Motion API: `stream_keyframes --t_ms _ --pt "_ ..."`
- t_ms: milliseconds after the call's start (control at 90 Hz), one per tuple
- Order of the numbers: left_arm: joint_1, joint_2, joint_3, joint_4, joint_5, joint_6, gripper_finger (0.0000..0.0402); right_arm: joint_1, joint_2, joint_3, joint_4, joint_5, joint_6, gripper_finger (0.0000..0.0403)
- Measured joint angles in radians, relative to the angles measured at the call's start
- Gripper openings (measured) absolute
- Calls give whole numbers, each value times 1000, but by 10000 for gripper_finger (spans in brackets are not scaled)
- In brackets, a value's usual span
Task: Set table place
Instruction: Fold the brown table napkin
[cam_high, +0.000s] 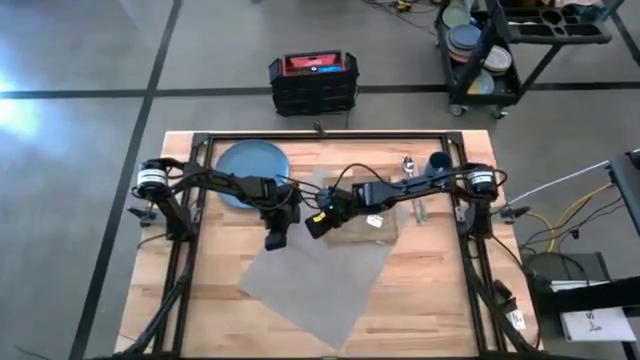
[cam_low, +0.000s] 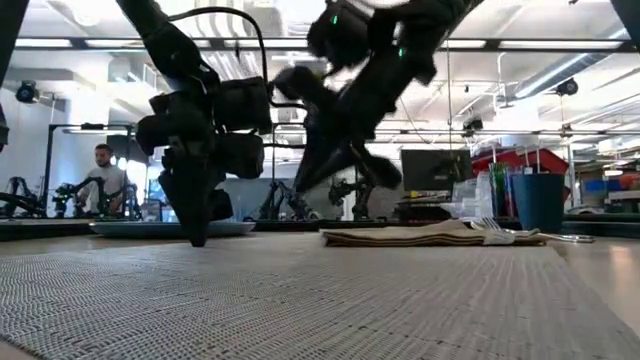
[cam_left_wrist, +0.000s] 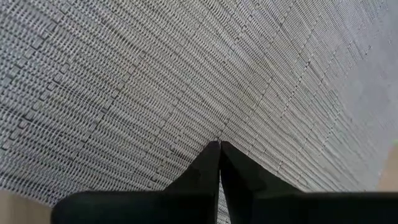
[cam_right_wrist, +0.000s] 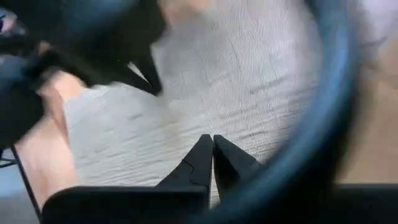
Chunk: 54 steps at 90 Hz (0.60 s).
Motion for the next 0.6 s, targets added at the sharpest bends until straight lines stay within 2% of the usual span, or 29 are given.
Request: stream_keyframes --t_ms 300,467,600 --pt "4 -38 80 -7 -1 22 0 -53 -117 102 -316 127 -166 0" --pt "36 -32 198 -1 7 94 0 -114 -172 105 -452 191 -238 0" --pt "104 13 312 -15 16 158 0 -173 -196 99 -557 212 -288 0"
